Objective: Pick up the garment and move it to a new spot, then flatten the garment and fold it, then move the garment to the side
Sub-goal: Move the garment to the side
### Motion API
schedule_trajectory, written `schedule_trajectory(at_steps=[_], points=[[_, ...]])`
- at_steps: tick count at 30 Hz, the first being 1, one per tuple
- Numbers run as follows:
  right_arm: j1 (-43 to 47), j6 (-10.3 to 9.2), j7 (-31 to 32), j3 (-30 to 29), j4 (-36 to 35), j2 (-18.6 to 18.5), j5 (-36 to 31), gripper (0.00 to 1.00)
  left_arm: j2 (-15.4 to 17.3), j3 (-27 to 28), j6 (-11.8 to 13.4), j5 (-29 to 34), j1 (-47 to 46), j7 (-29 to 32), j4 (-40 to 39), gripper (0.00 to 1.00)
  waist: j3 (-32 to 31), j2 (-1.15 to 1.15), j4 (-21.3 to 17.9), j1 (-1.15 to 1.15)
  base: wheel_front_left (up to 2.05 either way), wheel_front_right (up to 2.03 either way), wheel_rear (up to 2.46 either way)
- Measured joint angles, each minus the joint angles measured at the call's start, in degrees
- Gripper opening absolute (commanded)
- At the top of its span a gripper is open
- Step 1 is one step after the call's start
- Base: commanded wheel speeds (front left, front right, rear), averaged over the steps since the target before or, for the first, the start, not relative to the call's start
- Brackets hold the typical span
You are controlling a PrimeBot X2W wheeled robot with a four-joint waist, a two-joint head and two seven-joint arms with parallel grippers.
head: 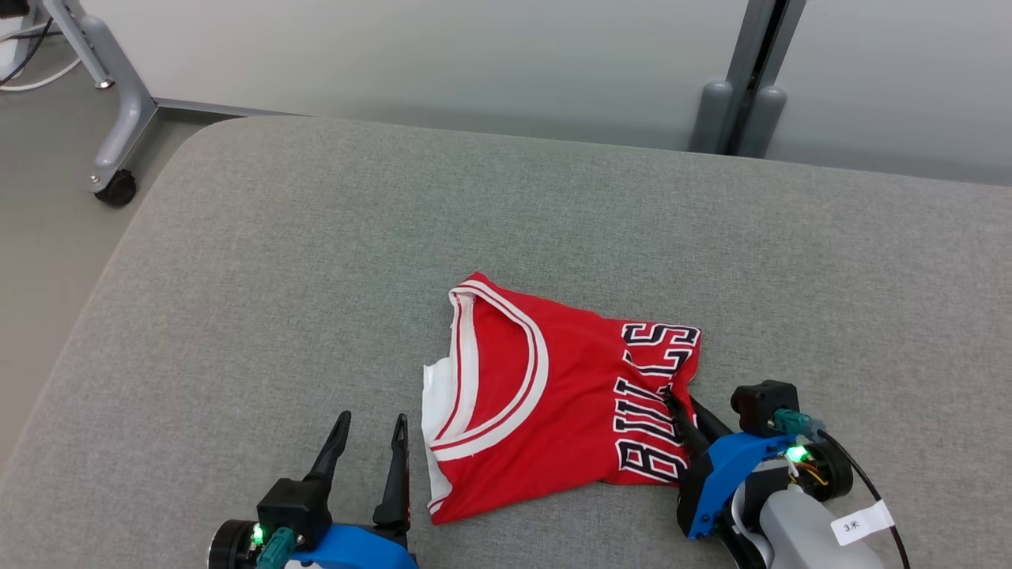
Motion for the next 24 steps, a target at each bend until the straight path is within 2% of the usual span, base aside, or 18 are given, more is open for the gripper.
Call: schedule_trajectory(at_steps=[5, 10, 20, 24], points=[[-0.7, 0.12, -0.6, -3.1, 1.6, 0.6, -0.9, 0.0, 0.0, 0.0, 0.0, -0.2, -0.5, 0.0, -0.1, 1.0, -0.5, 0.0, -2.2, 0.0, 0.0, 0.0, 0.0], [1.4, 0.09, -0.7, -9.4, -0.6, 0.1, -4.1, 0.0, 0.0, -0.6, 0.5, -1.7, -0.5, 0.0, -0.7, 1.0, -0.9, 0.0, -6.9, 0.0, 0.0, 0.0, 0.0], [6.8, 0.07, -0.8, -13.9, -6.4, 0.0, -9.0, 0.0, 0.0, -3.3, 0.4, -3.3, -1.9, 0.0, -0.8, 1.0, -0.2, 0.0, -22.5, 0.0, 0.0, 0.0, 0.0], [8.4, 0.01, -0.7, -13.5, -8.4, -0.1, -8.8, 0.0, -0.1, -5.0, -0.9, -2.8, -2.8, 0.0, -0.5, 1.0, -0.1, 0.0, -28.2, 0.0, 0.0, 0.0, 0.0]])
